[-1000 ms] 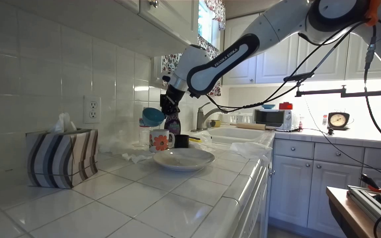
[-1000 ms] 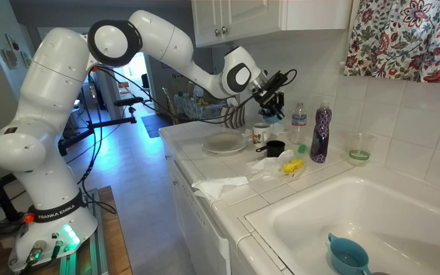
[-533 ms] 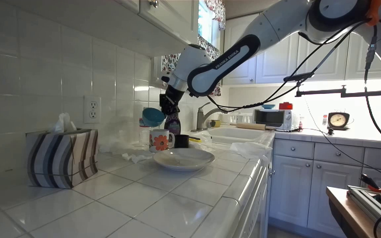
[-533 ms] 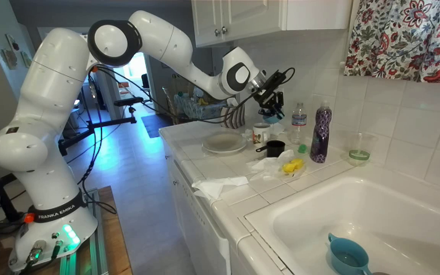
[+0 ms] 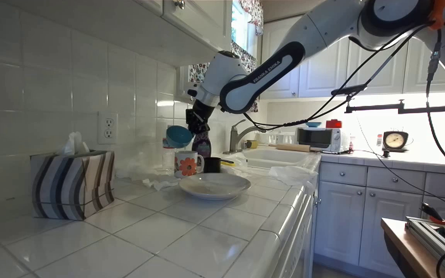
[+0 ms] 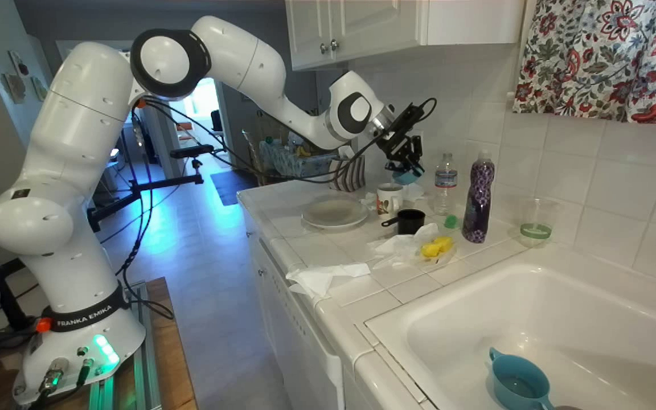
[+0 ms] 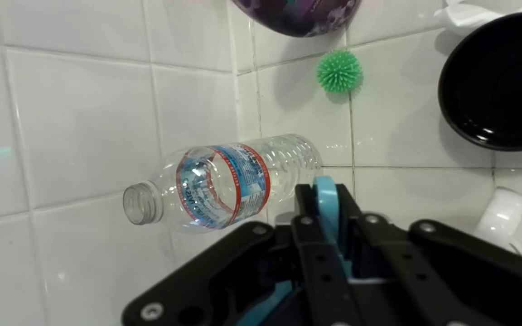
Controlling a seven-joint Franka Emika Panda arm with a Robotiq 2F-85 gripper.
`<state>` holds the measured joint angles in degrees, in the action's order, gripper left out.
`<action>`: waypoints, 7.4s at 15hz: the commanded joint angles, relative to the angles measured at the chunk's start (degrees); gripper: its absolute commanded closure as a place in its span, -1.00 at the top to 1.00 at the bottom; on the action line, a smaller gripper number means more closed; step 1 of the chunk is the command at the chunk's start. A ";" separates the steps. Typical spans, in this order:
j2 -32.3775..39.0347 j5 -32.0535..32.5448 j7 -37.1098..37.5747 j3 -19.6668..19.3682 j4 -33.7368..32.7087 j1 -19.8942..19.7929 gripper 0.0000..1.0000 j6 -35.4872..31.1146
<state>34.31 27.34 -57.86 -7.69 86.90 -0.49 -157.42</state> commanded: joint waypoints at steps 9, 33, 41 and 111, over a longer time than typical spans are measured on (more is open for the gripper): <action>-1.76 8.63 6.33 -2.81 1.41 2.46 -0.93 -0.67; -2.69 21.61 14.72 -1.85 1.22 2.68 -0.93 1.15; -3.28 25.36 18.08 -1.70 1.52 2.89 -0.93 2.05; -8.70 53.53 32.75 4.54 7.66 4.10 -0.93 21.63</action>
<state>27.34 78.06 -25.92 -3.87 93.04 3.25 -138.45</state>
